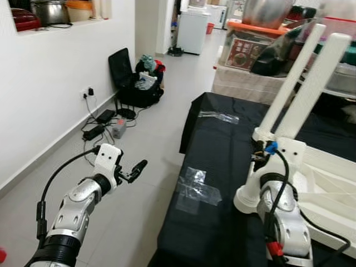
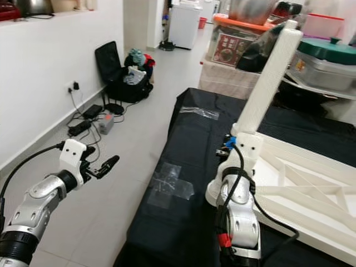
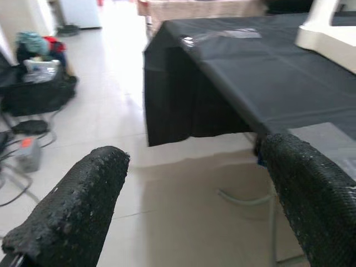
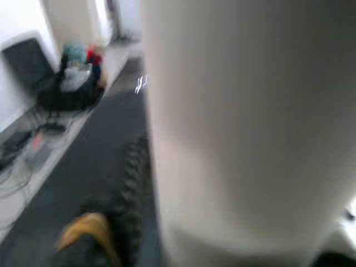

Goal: Building children table

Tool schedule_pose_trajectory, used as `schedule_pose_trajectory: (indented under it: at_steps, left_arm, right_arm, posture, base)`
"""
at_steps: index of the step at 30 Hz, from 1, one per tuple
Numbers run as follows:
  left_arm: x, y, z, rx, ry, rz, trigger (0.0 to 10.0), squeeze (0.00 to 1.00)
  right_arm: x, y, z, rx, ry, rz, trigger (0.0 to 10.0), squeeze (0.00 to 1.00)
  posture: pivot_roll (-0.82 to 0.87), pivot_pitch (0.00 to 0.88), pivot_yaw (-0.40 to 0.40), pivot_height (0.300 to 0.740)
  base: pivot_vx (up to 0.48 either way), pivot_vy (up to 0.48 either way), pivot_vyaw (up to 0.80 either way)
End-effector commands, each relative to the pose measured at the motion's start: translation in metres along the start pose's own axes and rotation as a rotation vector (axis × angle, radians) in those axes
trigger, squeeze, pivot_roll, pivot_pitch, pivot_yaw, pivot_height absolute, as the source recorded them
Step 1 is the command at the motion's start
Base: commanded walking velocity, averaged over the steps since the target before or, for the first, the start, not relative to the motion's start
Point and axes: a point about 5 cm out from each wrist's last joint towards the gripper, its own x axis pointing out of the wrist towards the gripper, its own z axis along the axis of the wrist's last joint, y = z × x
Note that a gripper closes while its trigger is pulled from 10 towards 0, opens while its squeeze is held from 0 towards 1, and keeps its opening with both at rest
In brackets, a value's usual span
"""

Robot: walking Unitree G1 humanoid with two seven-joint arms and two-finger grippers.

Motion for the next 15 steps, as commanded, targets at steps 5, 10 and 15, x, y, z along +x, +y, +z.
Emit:
schedule_pose_trajectory:
  at_steps: [5,10,15]
  left_arm:
    - [0.0,-0.002,-0.003,-0.004,0.013,-0.006,10.0,0.0]
    - [-0.001,-0.001,-0.003,-0.003,0.012,-0.001,10.0,0.0]
    - [0.001,-0.001,-0.001,0.002,0.008,-0.006,10.0,0.0]
  right_arm:
    - [0.011,-0.001,0.018,0.056,-0.038,0.115,10.0,0.0]
    - [0.008,0.002,0.039,-0.008,-0.136,0.388,10.0,0.0]
    - [0.001,0.004,0.047,-0.147,-0.174,0.691,10.0,0.0]
  posture:
    - [0.06,0.0,-0.113,0.74]
    - [0.06,0.0,-0.111,0.74]
    - [0.06,0.0,-0.115,0.74]
  base:
    - [0.0,0.0,0.0]
    - [0.0,0.0,0.0]
    - [0.0,0.0,0.0]
